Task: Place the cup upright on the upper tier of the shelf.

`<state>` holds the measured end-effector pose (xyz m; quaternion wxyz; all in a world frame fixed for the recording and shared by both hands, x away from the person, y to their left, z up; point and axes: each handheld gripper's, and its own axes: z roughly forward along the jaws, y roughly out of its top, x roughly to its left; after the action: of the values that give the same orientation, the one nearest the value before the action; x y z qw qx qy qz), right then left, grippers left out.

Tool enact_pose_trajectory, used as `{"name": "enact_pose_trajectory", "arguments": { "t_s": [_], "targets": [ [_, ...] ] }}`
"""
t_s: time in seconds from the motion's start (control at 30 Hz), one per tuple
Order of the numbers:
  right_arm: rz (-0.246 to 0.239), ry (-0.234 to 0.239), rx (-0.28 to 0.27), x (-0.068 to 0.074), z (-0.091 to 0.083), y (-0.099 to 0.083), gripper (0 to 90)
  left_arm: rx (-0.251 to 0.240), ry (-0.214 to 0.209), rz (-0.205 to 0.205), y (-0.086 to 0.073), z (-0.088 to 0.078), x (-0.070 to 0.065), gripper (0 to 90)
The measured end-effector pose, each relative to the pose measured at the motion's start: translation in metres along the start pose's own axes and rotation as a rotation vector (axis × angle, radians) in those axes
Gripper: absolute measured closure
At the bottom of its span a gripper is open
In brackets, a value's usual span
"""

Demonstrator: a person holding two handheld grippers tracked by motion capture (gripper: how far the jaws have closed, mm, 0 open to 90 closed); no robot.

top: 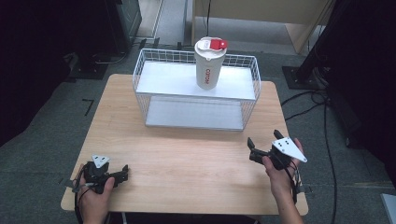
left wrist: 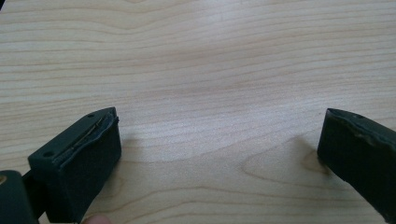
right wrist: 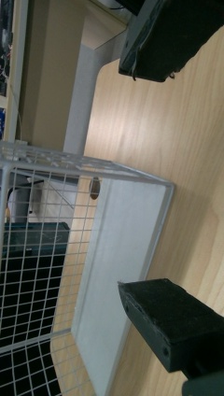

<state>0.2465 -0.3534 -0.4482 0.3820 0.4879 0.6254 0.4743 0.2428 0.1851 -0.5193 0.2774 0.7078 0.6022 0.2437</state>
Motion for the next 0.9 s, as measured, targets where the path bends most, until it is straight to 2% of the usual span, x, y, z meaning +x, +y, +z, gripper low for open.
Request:
{"name": "enact_pose_trajectory", "arguments": {
  "t_s": [0.63,0.9],
  "targets": [
    [0.030,-0.048,0.057,-0.022,-0.022,-0.035,0.0,0.000,0.000,0.000,0.000,0.000,0.000,0.0],
    [0.043,-0.079,0.097,-0.032,-0.031,-0.052,0.0,0.000,0.000,0.000,0.000,0.000,0.000,0.0]
  ]
}}
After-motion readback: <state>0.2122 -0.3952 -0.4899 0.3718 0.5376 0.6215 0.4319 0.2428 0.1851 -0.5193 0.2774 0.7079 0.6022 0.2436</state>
